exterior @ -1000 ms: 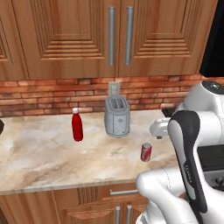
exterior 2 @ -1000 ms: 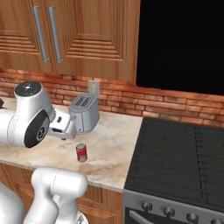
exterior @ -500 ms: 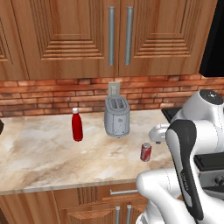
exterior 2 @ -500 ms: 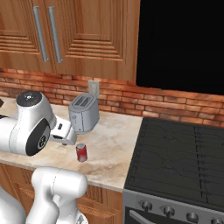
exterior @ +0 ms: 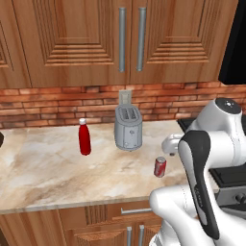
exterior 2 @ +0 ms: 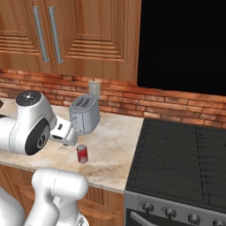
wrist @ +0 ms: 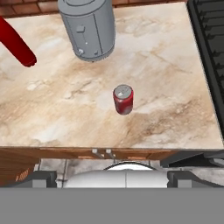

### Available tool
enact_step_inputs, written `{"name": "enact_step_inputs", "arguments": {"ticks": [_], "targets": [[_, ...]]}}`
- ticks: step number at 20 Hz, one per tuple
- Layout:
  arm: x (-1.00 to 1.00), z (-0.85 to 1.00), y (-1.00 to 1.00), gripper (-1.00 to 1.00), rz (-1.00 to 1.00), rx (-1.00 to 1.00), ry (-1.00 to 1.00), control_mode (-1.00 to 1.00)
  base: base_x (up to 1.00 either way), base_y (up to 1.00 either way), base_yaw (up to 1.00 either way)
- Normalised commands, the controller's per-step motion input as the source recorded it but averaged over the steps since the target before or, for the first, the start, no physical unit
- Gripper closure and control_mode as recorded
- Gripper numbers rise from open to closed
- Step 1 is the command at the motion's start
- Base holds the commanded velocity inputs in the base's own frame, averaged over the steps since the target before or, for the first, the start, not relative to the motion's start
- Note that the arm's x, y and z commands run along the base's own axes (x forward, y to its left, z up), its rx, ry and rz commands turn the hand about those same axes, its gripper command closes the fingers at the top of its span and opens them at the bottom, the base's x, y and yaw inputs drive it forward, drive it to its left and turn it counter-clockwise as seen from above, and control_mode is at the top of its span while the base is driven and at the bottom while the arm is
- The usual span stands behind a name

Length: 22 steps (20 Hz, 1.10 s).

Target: Move the drinks to the dining counter.

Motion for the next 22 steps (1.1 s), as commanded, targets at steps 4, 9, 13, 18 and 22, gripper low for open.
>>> {"name": "enact_step_inputs", "arguments": {"ticks": [4,9,13,18,22], "targets": [[0.09,0.0,0.02,-1.0,-0.07,0.0,0.0,-1.0,0.0,0.0,0.0],[0.05,0.0,0.0,-1.0,-0.04,0.0,0.0,-1.0,0.0,0.0,0.0],[0.05,0.0,0.0,-1.0,-0.01,0.0,0.0,-1.0,0.0,0.0,0.0],[0.11,-0.06,0.0,-1.0,0.0,0.0,0.0,-1.0,0.0,0.0,0.0],[0.15,-0.06,0.0,-1.0,0.0,-0.01,0.01,-1.0,0.0,0.0,0.0]]}}
